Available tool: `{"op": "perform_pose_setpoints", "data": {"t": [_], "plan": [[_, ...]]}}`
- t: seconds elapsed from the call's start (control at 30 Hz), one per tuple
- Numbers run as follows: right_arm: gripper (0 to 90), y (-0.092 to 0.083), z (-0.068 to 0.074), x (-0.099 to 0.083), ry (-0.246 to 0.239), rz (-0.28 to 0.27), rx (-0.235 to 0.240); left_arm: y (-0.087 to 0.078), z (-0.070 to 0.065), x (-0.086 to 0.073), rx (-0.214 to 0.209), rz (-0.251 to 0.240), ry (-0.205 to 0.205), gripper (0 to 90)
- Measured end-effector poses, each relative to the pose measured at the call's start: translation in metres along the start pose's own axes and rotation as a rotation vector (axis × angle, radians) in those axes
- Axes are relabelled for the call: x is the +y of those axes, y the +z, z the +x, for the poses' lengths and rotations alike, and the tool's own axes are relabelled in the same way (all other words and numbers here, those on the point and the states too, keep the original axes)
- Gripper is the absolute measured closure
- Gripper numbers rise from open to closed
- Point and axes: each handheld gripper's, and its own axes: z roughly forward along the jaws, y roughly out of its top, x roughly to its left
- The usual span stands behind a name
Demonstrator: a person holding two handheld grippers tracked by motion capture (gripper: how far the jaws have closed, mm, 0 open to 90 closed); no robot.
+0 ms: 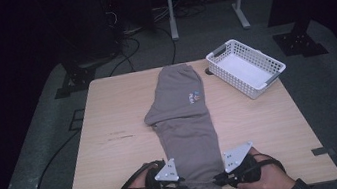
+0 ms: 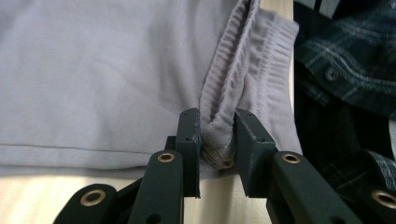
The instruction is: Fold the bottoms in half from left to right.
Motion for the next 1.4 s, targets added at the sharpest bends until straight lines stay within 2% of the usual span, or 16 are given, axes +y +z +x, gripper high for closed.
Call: {"op": "perform_pose_setpoints", "data": {"t": [0.1,0.17,0.27,0.37,0.57,0.63,0.7,0.73,0.77,0.8,0.93,1.03,1.1,1.2,1.3,1.4], "plan": [[71.9,0.006,0.003,-0.005,-0.001,0.041,0.009,0.004,0.000,-0.001,0.003,0.030,-0.002,71.9],[59.4,0.006,0.004,-0.006,0.012,0.021,0.028,0.004,0.000,-0.001,-0.002,0.030,-0.011,71.9],[46.7,0.008,0.007,-0.004,0.023,-0.002,0.044,0.005,0.000,-0.002,-0.003,0.031,-0.016,72.0],[40.4,0.013,0.013,-0.004,0.002,0.021,0.015,0.005,0.000,-0.002,-0.001,0.031,-0.017,72.2],[38.4,0.023,0.021,-0.002,-0.069,0.072,-0.044,0.006,0.000,-0.002,-0.002,0.024,-0.022,72.4],[41.3,0.027,0.023,-0.001,-0.096,0.080,-0.055,0.006,0.000,-0.002,-0.003,0.026,-0.020,72.4],[45.8,0.026,0.022,0.000,-0.089,0.086,-0.050,0.006,0.001,-0.002,-0.003,0.026,-0.020,72.4],[50.9,0.026,0.022,0.000,-0.081,0.082,-0.036,0.006,0.001,-0.002,-0.007,0.023,-0.023,72.3],[61.4,0.025,0.021,0.000,-0.077,0.075,-0.036,0.006,0.001,-0.002,-0.010,0.023,-0.023,72.3],[62.6,0.024,0.019,0.000,-0.078,0.077,-0.038,0.006,0.002,-0.003,-0.011,0.022,-0.024,71.9],[69.4,0.023,0.012,-0.001,-0.016,0.067,-0.014,0.006,0.002,-0.003,-0.019,0.014,-0.032,69.6],[79.7,0.023,0.006,-0.001,0.054,0.059,-0.008,0.003,0.002,-0.003,-0.015,0.008,-0.029,57.1],[81.1,0.023,-0.002,-0.002,0.125,0.055,0.032,0.001,0.003,-0.004,-0.024,-0.014,-0.036,49.9],[81.7,0.023,-0.009,-0.001,0.168,0.055,0.043,-0.003,0.000,-0.004,-0.052,-0.045,-0.052,40.7],[81.7,0.023,-0.011,-0.001,0.215,0.052,0.056,-0.005,-0.007,-0.007,-0.078,-0.047,-0.037,34.7],[81.7,0.023,-0.014,-0.002,0.236,0.050,0.070,0.000,-0.012,-0.007,-0.063,-0.016,-0.016,32.9]]}}
